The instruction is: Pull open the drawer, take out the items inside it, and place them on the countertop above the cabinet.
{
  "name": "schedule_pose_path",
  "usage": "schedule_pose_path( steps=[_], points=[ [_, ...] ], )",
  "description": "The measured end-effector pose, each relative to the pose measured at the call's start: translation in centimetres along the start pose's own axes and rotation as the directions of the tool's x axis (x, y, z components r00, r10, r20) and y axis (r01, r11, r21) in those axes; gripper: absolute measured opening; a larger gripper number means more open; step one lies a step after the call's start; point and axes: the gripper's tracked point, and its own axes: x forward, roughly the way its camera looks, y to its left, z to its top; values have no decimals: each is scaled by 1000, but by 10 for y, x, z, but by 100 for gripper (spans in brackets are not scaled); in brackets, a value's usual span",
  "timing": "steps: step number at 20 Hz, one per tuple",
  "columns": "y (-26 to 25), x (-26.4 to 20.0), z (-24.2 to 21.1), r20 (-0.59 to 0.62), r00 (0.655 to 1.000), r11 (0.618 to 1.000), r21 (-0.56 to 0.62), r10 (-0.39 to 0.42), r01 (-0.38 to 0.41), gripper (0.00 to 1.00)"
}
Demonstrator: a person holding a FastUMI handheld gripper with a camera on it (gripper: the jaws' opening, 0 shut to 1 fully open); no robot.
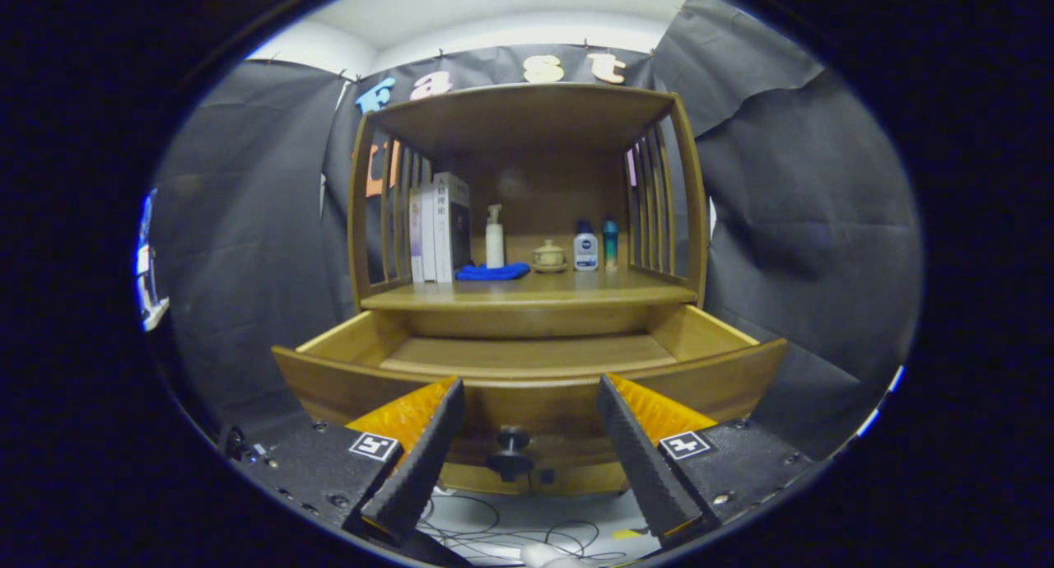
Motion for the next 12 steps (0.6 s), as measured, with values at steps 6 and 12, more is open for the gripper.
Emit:
schedule_pose_path(
  steps=[6, 12],
  points=[
    [-9, 58, 60, -56, 998, 1000, 5, -17, 18, 100],
    [-7, 135, 57, -326, 945, 999, 9, -31, 36, 100]
  ],
)
